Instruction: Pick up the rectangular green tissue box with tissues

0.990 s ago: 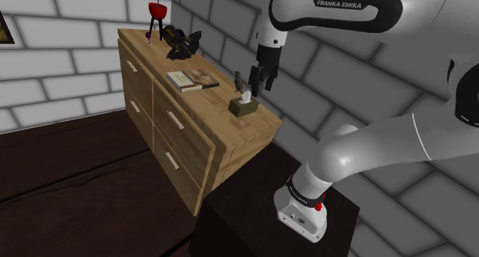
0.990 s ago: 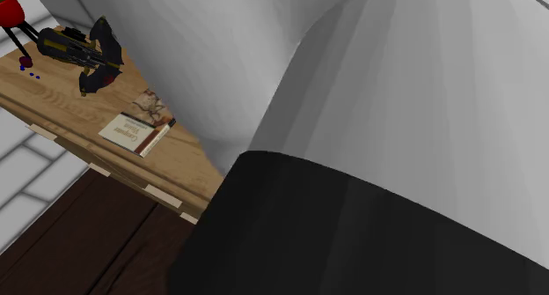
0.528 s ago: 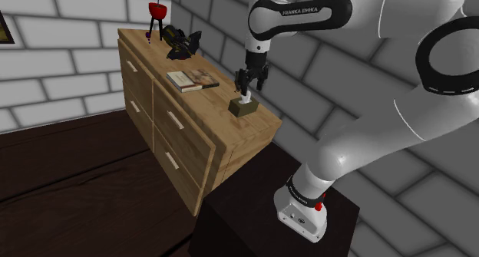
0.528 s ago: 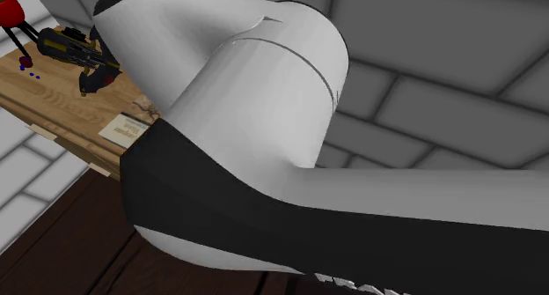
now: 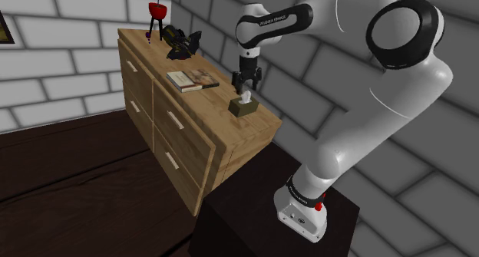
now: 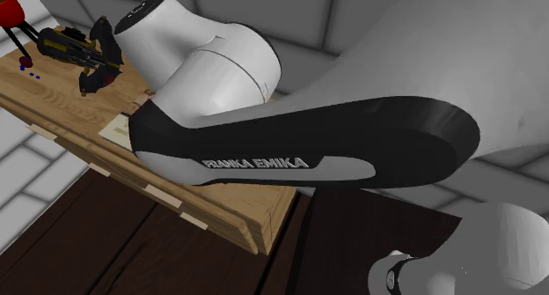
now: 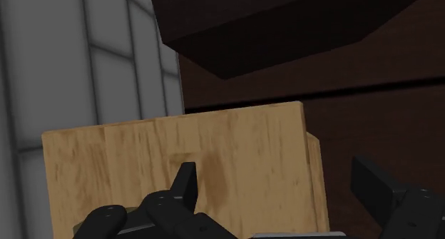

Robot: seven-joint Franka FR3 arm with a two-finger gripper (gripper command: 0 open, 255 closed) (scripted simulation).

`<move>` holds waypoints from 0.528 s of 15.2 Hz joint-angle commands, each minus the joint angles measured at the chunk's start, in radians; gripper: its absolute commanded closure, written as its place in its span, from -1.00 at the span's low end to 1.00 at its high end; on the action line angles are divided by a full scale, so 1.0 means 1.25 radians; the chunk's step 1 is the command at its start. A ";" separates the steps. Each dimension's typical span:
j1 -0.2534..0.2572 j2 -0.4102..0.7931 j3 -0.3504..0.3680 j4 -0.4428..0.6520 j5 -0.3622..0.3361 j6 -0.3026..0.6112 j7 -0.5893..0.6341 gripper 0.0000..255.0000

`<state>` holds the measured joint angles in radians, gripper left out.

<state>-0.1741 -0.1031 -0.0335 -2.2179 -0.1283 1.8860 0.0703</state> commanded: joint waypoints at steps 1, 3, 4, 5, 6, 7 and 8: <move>-0.010 0.063 -0.008 0.043 -0.013 0.017 0.016 -1.00; -0.020 0.118 -0.018 0.083 -0.024 0.030 0.029 -1.00; -0.025 0.145 -0.023 0.105 -0.030 0.036 0.036 -1.00; -0.030 0.173 -0.028 0.127 -0.034 0.040 0.042 -1.00; -0.034 0.200 -0.034 0.150 -0.039 0.044 0.048 -1.00; -0.039 0.227 -0.039 0.173 -0.043 0.047 0.053 -1.00; -0.044 0.255 -0.045 0.198 -0.046 0.049 0.058 -1.00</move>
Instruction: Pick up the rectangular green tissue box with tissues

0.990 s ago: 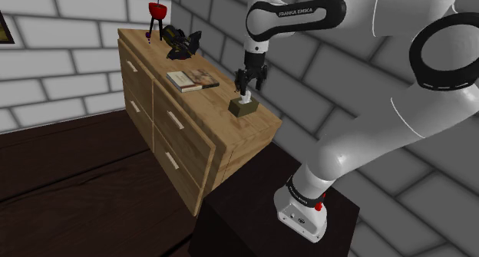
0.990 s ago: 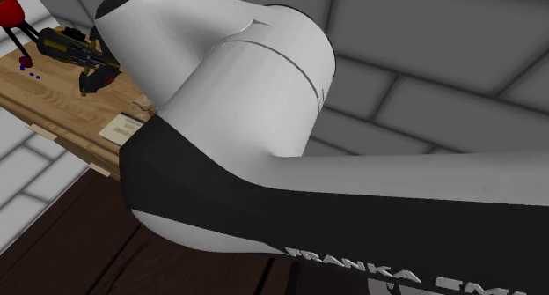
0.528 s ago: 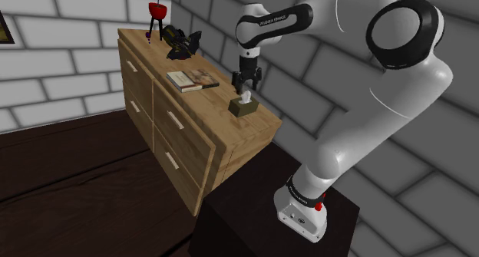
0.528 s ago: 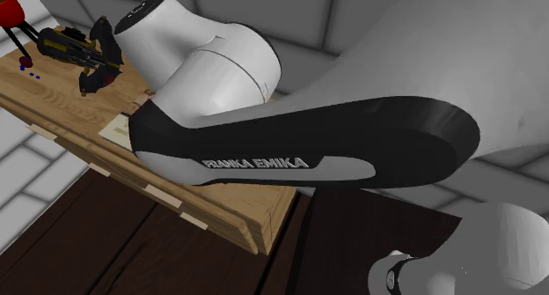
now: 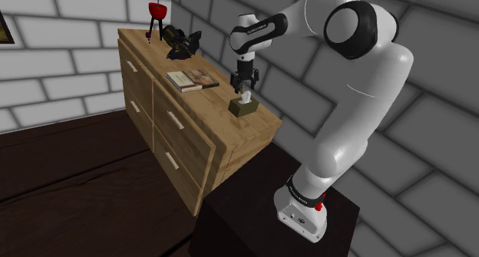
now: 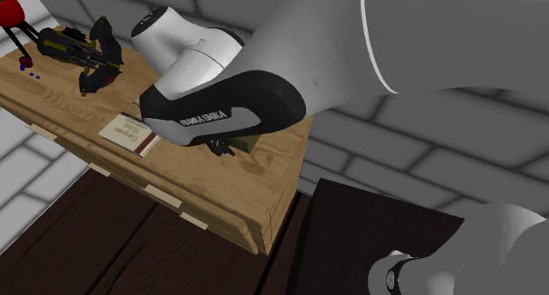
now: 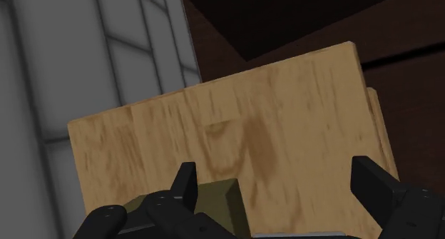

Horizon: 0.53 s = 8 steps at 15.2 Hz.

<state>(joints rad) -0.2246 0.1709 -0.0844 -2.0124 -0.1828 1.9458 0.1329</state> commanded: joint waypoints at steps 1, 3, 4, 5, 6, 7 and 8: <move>-0.008 0.063 -0.010 0.059 -0.006 0.002 0.013 -1.00; -0.018 0.117 -0.021 0.112 -0.011 0.003 0.022 -1.00; -0.023 0.144 -0.027 0.140 -0.012 0.002 0.026 -1.00; -0.028 0.172 -0.032 0.168 -0.014 0.001 0.030 -1.00; -0.033 0.199 -0.038 0.198 -0.015 -0.002 0.033 -1.00; -0.039 0.227 -0.043 0.229 -0.015 -0.005 0.037 -1.00; -0.045 0.255 -0.049 0.260 -0.015 -0.009 0.040 -1.00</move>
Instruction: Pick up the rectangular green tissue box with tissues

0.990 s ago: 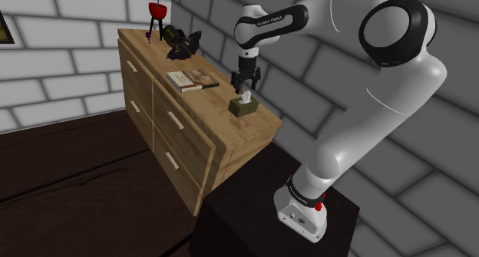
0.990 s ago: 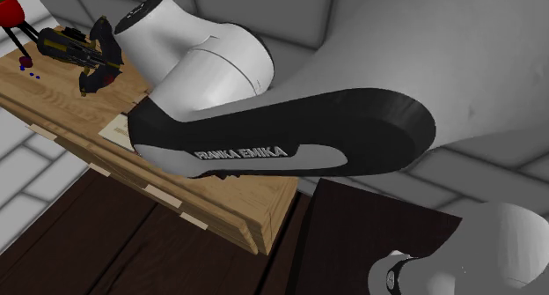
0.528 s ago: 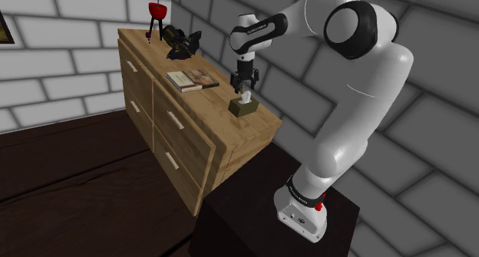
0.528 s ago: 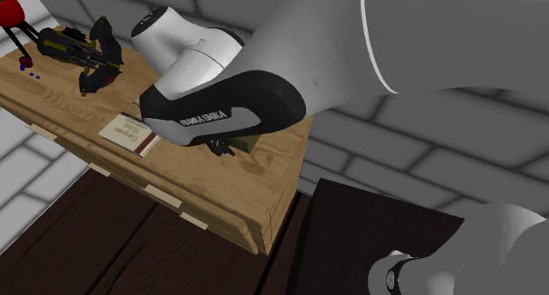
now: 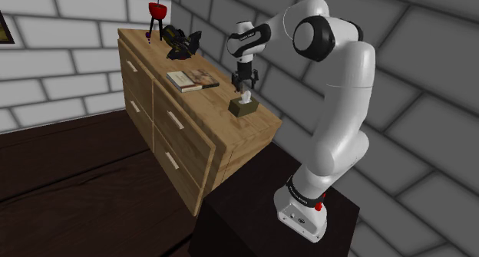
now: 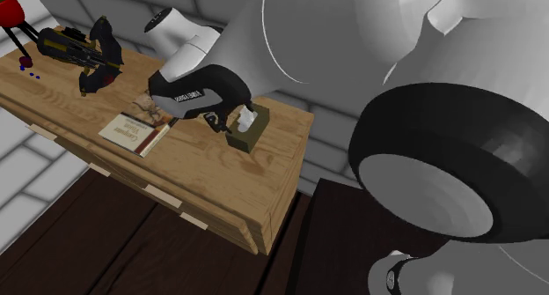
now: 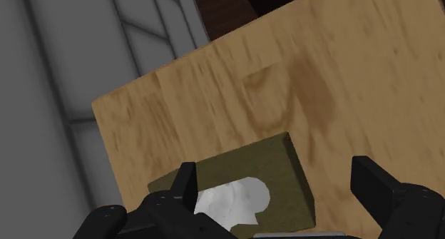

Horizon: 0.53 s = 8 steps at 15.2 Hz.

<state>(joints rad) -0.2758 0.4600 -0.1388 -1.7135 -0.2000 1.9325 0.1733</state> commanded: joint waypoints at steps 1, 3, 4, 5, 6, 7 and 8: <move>-0.010 0.052 -0.010 0.054 -0.001 -0.003 0.010 -1.00; -0.023 0.110 -0.021 0.124 0.001 -0.015 0.015 -1.00; -0.030 0.139 -0.026 0.161 0.002 -0.023 0.017 -1.00; -0.038 0.169 -0.031 0.200 0.004 -0.032 0.019 -1.00; -0.045 0.200 -0.035 0.241 0.006 -0.042 0.021 -1.00; -0.054 0.232 -0.040 0.284 0.008 -0.053 0.022 -1.00; -0.063 0.265 -0.045 0.330 0.010 -0.066 0.024 -1.00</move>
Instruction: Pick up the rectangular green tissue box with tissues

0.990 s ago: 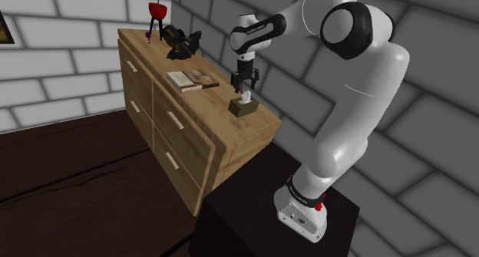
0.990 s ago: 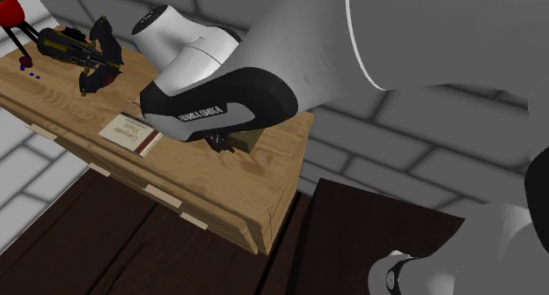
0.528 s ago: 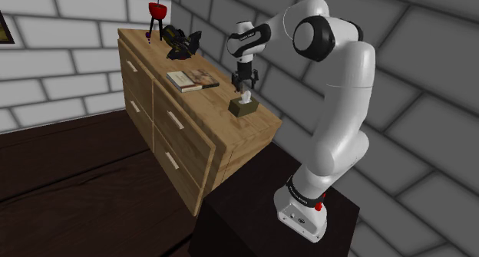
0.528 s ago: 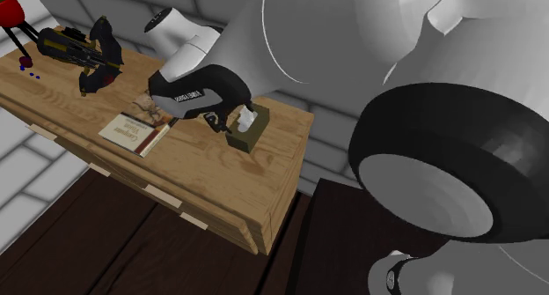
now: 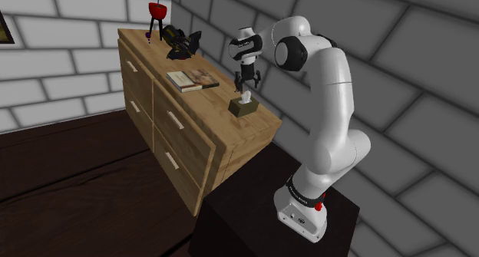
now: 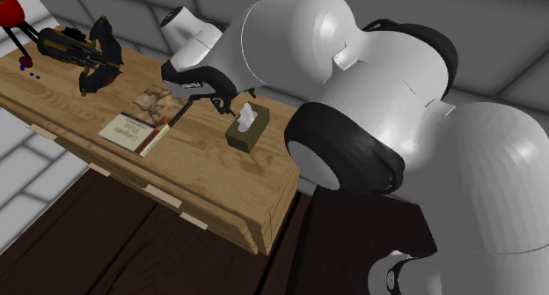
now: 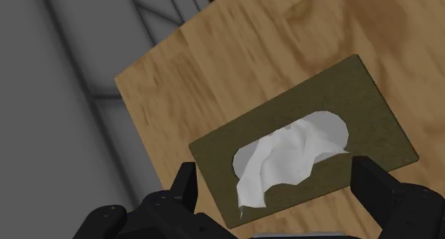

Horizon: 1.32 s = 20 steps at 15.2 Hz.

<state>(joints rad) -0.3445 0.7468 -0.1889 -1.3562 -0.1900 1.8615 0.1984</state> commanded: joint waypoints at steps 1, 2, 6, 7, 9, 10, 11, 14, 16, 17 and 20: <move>-0.018 0.070 -0.009 0.094 0.005 -0.024 0.005 -1.00; -0.028 0.106 -0.013 0.147 0.008 -0.040 0.006 -1.00; -0.039 0.154 -0.015 0.191 0.011 -0.037 0.011 -1.00; -0.039 0.159 -0.014 0.190 0.011 -0.030 0.013 -1.00; -0.040 0.171 -0.014 0.189 0.012 -0.018 0.017 -1.00; -0.040 0.177 -0.013 0.189 0.012 -0.012 0.018 -1.00; -0.041 0.181 -0.013 0.189 0.012 -0.009 0.019 -1.00; -0.041 0.179 -0.013 0.187 0.012 -0.009 0.019 1.00; -0.041 0.179 -0.013 0.189 0.012 -0.010 0.019 1.00; -0.040 0.179 -0.013 0.188 0.012 -0.010 0.019 1.00; -0.041 0.181 -0.013 0.189 0.012 -0.009 0.019 1.00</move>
<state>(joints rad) -0.3976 0.9693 -0.2085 -1.1192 -0.1772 1.8507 0.2227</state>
